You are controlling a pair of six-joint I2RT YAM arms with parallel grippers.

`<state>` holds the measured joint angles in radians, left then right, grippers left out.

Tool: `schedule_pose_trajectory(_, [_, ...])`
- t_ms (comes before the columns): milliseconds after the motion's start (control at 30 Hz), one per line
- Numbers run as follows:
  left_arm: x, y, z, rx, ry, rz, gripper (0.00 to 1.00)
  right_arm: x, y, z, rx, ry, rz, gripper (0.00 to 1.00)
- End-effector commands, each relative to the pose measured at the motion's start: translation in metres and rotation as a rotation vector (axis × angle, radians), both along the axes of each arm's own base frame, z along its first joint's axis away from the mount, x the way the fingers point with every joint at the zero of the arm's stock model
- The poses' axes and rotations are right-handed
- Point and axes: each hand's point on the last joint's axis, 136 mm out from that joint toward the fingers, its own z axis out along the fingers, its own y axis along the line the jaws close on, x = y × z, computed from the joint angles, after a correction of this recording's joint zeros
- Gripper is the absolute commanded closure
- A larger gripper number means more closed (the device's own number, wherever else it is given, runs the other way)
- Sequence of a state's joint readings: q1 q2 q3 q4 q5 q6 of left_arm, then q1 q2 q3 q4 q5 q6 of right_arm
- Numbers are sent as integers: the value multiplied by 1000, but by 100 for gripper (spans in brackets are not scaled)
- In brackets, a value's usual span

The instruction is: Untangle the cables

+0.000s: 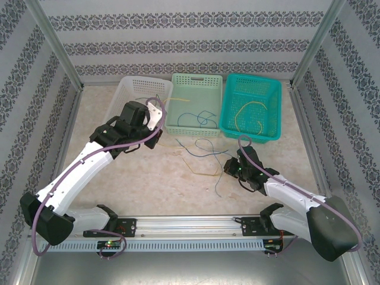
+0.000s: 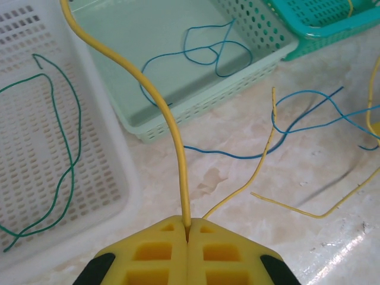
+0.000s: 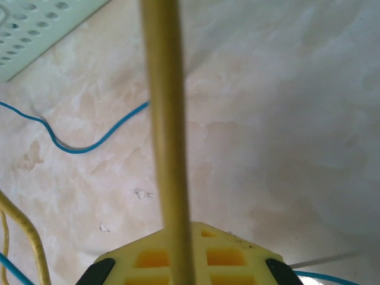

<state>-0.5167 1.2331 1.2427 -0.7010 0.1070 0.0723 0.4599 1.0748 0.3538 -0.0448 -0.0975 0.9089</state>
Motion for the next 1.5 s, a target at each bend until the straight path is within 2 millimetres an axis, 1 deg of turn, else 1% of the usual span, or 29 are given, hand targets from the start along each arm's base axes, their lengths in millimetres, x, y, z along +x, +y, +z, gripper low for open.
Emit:
schedule_pose_trajectory(0, [-8, 4, 20, 13, -46, -35, 100, -10, -16, -11, -89, 51, -2, 100])
schedule_pose_trajectory(67, [-5, 16, 26, 44, -91, 17, 100, -19, -28, -20, -146, 109, -22, 100])
schedule_pose_trajectory(133, [-3, 24, 32, 65, -121, 43, 100, -24, -33, -26, -148, 135, -31, 100])
schedule_pose_trajectory(200, [-4, 25, 37, 64, -131, 36, 100, -25, -33, -27, -145, 142, -33, 100])
schedule_pose_trajectory(333, [-2, 17, 46, 7, -146, 33, 100, -25, -36, -25, -153, 142, -47, 100])
schedule_pose_trajectory(433, [4, 33, 52, 72, -183, 96, 100, -31, -50, -29, -213, 172, -86, 100])
schedule_pose_trajectory(500, [4, 42, 61, 95, -202, 108, 100, -30, -51, -29, -193, 155, -104, 100])
schedule_pose_trajectory(567, [3, 50, 69, 96, -220, 124, 100, -26, -53, -24, -176, 136, -141, 100])
schedule_pose_trajectory(600, [1, 51, 72, 91, -228, 126, 100, -33, -56, -33, -185, 155, -142, 100])
schedule_pose_trajectory(700, [-2, 50, 79, 53, -244, 119, 99, -32, -52, -30, -169, 146, -118, 100])
schedule_pose_trajectory(800, [-6, 42, 84, 0, -242, 91, 99, -35, -48, -29, -165, 162, -76, 100])
schedule_pose_trajectory(833, [-7, 37, 86, -24, -243, 75, 99, -29, -42, -20, -148, 144, -58, 100])
schedule_pose_trajectory(867, [-8, 34, 88, -46, -243, 65, 99, -29, -39, -17, -145, 144, -42, 100])
schedule_pose_trajectory(900, [-9, 31, 90, -63, -243, 55, 99, -29, -39, -17, -150, 148, -35, 94])
schedule_pose_trajectory(967, [-11, 24, 95, -106, -242, 27, 99, -30, -36, -12, -149, 150, -9, 63])
schedule_pose_trajectory(1000, [-13, 20, 96, -123, -239, 12, 99, -29, -34, -8, -145, 138, 11, 58])
schedule_pose_trajectory(1067, [-16, 15, 97, -147, -231, -9, 99, -26, -28, 7, -137, 80, 51, 45])
schedule_pose_trajectory(1133, [-17, 13, 97, -153, -224, -21, 99, -23, -25, 24, -139, 8, 76, 27])
schedule_pose_trajectory(1167, [-18, 13, 96, -156, -221, -24, 99, -22, -25, 34, -140, -30, 90, 23])
schedule_pose_trajectory(1233, [-19, 11, 95, -164, -215, -29, 99, -22, -23, 54, -131, -110, 120, 21])
schedule_pose_trajectory(1333, [-18, 7, 93, -179, -206, -38, 99, -26, -25, 77, -159, -180, 155, 22])
schedule_pose_trajectory(1400, [-18, 5, 94, -191, -202, -45, 99, -25, -22, 93, -177, -234, 191, 23])
schedule_pose_trajectory(1467, [-17, 2, 95, -205, -200, -52, 99, -19, -13, 109, -182, -303, 231, 24])
